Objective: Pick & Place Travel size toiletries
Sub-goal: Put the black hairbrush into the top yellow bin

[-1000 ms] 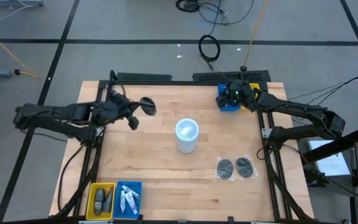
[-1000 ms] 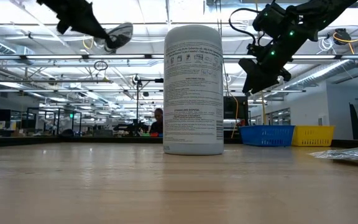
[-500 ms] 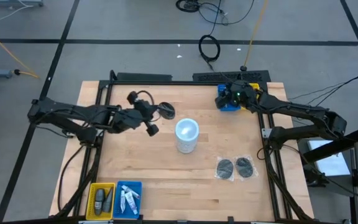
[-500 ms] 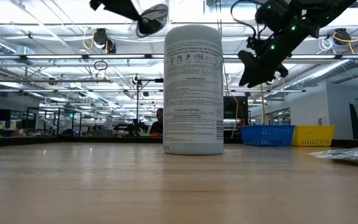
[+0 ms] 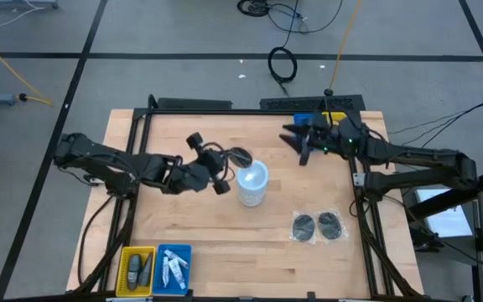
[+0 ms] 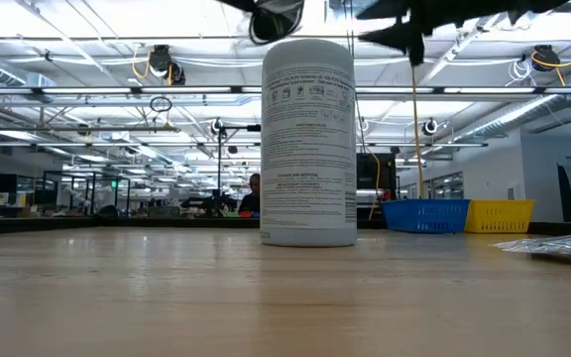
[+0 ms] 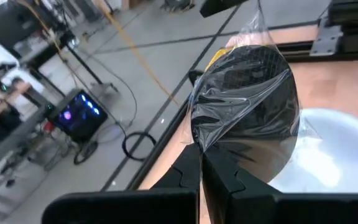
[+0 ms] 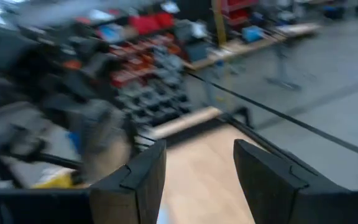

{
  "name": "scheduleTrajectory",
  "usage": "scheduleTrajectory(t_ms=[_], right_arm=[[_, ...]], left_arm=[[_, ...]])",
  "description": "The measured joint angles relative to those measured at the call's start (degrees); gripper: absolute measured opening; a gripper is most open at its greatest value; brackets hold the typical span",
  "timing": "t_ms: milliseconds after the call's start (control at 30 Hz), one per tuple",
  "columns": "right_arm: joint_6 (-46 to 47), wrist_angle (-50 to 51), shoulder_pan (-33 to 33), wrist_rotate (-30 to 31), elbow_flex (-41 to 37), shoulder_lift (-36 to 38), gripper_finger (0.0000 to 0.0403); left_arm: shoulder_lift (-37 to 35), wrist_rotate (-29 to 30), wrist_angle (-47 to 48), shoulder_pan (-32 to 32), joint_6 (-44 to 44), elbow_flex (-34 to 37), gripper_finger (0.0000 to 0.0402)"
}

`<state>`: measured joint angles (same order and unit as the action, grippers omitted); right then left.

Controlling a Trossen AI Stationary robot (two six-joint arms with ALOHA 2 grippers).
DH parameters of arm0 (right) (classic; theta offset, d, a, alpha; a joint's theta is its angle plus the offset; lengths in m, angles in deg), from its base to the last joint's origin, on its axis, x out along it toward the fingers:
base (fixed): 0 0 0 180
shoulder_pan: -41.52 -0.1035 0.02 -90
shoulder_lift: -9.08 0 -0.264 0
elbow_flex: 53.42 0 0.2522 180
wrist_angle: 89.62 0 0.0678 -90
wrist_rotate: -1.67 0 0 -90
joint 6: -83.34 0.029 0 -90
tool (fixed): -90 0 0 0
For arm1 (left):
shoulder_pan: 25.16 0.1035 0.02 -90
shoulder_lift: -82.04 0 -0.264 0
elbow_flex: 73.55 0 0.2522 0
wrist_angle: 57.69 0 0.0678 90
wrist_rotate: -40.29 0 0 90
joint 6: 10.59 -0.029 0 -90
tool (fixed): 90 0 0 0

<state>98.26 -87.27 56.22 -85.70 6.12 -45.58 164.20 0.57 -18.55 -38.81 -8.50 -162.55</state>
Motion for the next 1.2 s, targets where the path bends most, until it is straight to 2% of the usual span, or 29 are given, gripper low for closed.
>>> scheduleTrajectory(t_ms=[167, 333, 567, 833, 1200], right_arm=[[-0.9, -5.9, -8.4, 0.1, 0.0, -0.6, 0.018], [-2.2, -8.8, -15.1, 0.8, 0.0, -2.5, 0.018], [-6.9, -13.1, -22.8, 12.6, 0.0, -7.6, 0.018], [-8.6, -20.8, -25.0, 18.4, 0.0, -13.7, 0.018], [-9.8, -30.1, -25.0, 18.6, 0.0, -19.1, 0.018]], left_arm=[[1.1, 2.8, -4.7, -1.8, -4.9, -0.1, 0.0], [1.1, 2.9, -5.7, -2.4, -4.3, -0.2, 0.0], [1.1, 2.9, -6.0, -3.3, -3.7, -0.2, 0.0], [1.1, 2.9, -6.0, -3.4, -3.6, -0.2, 0.0], [1.1, 2.8, -6.0, -3.7, -3.6, -0.2, 0.0]])
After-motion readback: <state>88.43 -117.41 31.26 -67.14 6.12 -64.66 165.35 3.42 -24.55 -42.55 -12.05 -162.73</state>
